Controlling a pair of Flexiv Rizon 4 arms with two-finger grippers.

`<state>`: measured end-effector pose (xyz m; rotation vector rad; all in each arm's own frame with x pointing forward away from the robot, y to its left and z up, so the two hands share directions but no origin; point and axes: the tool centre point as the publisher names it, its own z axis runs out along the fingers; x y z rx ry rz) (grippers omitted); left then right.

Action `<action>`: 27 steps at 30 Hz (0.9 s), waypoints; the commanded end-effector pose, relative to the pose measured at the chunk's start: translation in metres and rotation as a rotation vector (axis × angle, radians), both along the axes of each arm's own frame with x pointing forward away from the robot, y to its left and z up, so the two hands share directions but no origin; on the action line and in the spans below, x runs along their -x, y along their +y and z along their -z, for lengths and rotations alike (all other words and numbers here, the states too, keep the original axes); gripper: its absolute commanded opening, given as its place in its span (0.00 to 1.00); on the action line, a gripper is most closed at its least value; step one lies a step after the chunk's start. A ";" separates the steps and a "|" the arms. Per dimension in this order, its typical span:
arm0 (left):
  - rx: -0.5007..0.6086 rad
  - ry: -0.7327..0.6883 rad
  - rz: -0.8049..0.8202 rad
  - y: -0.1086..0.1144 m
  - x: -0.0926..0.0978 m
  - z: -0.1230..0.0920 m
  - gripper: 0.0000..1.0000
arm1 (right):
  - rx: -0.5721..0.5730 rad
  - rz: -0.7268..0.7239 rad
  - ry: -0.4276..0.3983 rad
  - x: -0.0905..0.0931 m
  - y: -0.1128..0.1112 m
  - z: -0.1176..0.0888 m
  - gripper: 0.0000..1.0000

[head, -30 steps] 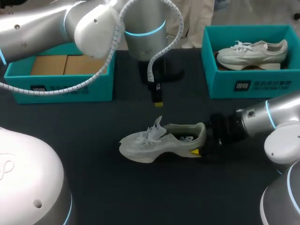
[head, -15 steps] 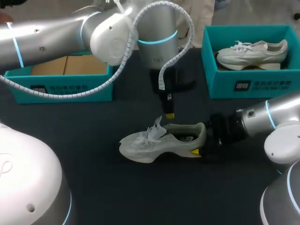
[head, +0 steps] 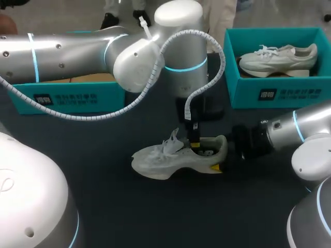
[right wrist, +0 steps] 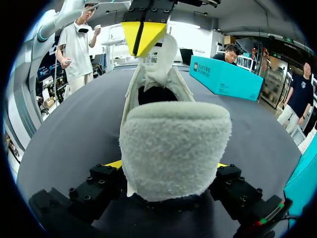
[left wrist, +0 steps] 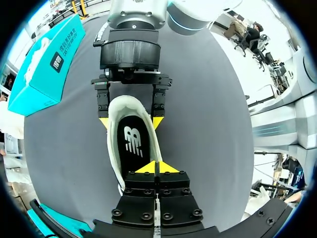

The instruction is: Take the shoe out of the shoebox, open the shoe tongue, remove and reinsert the insole, then place the shoe into the shoebox

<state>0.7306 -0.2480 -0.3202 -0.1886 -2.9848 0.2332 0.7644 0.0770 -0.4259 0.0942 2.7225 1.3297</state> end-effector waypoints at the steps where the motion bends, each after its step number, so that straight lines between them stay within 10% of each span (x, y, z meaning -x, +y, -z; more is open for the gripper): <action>1: 0.002 0.007 0.005 -0.010 -0.002 0.016 0.00 | 0.003 0.001 -0.001 0.000 0.002 0.004 0.00; 27: -0.044 0.026 0.013 -0.010 -0.004 0.066 0.00 | 0.003 0.001 -0.001 0.000 0.002 0.004 0.00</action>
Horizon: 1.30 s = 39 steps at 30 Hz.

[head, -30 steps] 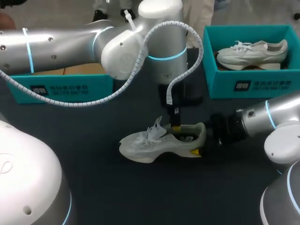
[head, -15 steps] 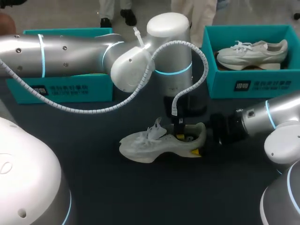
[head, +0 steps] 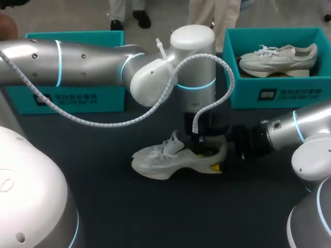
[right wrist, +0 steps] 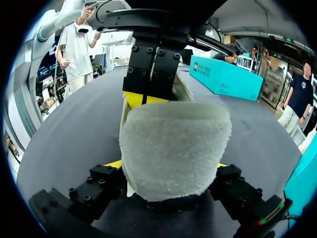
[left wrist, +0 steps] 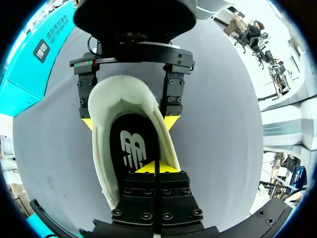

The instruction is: Take the shoe out of the shoebox, open the shoe tongue, remove and reinsert the insole, then place the shoe into the shoebox

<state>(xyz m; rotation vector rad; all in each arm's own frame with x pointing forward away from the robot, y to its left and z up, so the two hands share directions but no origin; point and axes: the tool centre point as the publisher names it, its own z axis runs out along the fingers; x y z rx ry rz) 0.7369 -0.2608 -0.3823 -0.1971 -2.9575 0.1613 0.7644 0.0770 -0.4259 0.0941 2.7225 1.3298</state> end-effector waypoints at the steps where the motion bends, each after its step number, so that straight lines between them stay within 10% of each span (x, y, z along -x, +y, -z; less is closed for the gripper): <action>1: 0.003 0.004 0.002 0.003 0.002 0.006 0.00 | 0.003 0.001 -0.001 -0.001 0.002 0.004 0.00; 17: -0.025 -0.055 -0.003 -0.003 -0.010 0.028 0.40 | 0.003 0.001 -0.001 -0.001 0.002 0.004 0.00; 39: -0.014 -0.205 -0.063 0.000 -0.029 0.055 0.29 | 0.003 0.001 -0.001 -0.001 0.002 0.004 0.00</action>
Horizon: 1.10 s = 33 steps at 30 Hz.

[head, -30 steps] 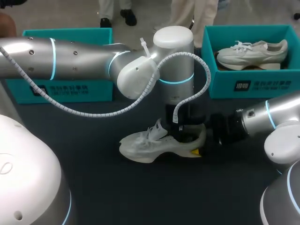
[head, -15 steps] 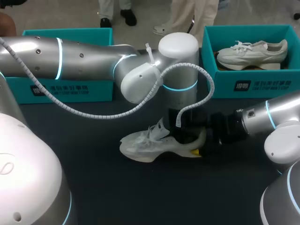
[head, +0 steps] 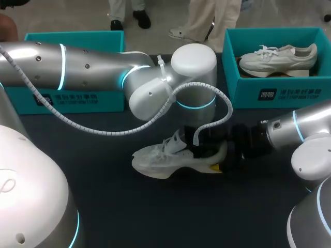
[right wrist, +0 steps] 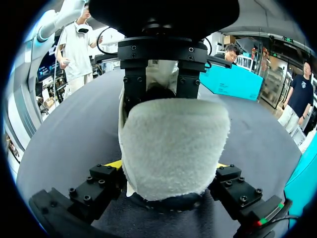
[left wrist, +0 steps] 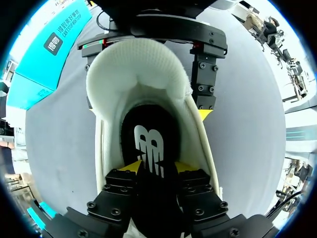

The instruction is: Take the shoe out of the shoebox, open the shoe tongue, remove and reinsert the insole, then place the shoe into the shoebox

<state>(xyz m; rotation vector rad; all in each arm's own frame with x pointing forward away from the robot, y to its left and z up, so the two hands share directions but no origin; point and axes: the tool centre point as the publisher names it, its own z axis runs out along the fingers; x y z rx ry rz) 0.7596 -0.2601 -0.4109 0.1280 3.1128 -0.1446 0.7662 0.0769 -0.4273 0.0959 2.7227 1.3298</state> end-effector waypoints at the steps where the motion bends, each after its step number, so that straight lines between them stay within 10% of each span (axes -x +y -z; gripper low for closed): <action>1: -0.009 -0.014 -0.005 -0.001 -0.006 0.028 0.23 | 0.003 0.000 -0.002 0.001 0.002 0.002 0.00; 3: -0.012 -0.018 -0.008 0.000 -0.007 0.031 0.00 | 0.003 0.000 -0.002 0.001 0.002 0.002 0.00; 33: 0.182 0.177 0.008 0.023 -0.002 -0.035 0.00 | 0.003 0.000 -0.002 0.001 0.002 0.002 0.00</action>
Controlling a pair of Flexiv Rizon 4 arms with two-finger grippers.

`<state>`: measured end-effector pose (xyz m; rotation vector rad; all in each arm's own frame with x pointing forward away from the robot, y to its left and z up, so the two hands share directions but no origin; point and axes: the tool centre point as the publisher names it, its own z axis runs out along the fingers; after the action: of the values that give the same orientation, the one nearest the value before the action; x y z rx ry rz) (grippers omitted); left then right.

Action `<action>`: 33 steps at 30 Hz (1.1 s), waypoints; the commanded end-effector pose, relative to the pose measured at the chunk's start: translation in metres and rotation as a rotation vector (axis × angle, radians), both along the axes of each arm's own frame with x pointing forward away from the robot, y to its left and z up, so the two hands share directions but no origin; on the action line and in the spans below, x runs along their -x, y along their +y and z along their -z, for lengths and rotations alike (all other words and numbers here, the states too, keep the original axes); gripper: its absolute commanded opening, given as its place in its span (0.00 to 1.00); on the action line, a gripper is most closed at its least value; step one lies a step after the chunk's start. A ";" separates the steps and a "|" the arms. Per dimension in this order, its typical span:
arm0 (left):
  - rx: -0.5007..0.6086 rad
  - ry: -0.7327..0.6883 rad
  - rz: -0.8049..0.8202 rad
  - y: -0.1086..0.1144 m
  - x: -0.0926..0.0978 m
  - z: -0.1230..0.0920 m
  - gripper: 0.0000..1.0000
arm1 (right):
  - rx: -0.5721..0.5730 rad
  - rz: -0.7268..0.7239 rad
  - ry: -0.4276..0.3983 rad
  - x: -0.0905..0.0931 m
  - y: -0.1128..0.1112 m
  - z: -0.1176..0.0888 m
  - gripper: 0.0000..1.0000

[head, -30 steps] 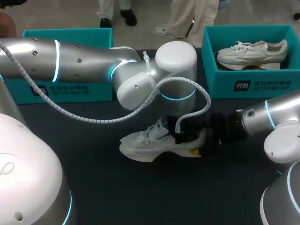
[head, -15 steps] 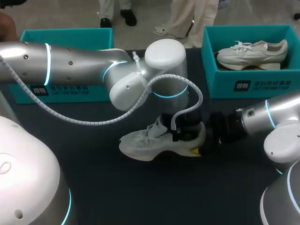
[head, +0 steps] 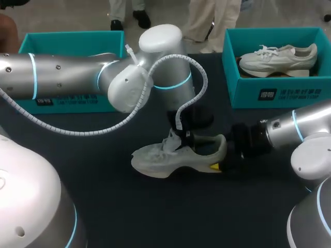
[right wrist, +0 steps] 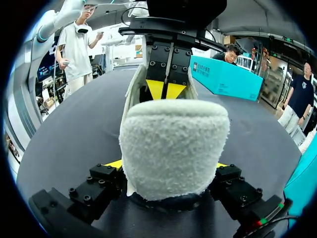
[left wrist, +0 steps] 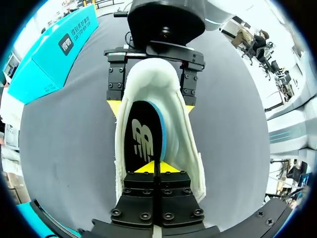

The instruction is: Take the shoe out of the shoebox, open the shoe tongue, remove and reinsert the insole, then place the shoe into the shoebox

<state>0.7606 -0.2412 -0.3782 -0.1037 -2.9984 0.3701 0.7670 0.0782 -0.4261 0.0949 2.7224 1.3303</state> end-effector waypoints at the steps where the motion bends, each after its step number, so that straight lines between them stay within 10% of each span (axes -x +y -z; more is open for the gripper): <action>1: 0.048 0.036 0.015 0.004 0.000 -0.004 0.00 | 0.003 0.001 -0.001 0.002 0.001 0.003 0.00; 33: 0.293 0.139 0.099 -0.021 0.007 -0.050 0.00 | 0.003 0.001 -0.001 0.002 0.001 0.003 0.00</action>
<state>0.7546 -0.2592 -0.3287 -0.2376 -2.7723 0.7621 0.7661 0.0774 -0.4262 0.0946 2.7231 1.3283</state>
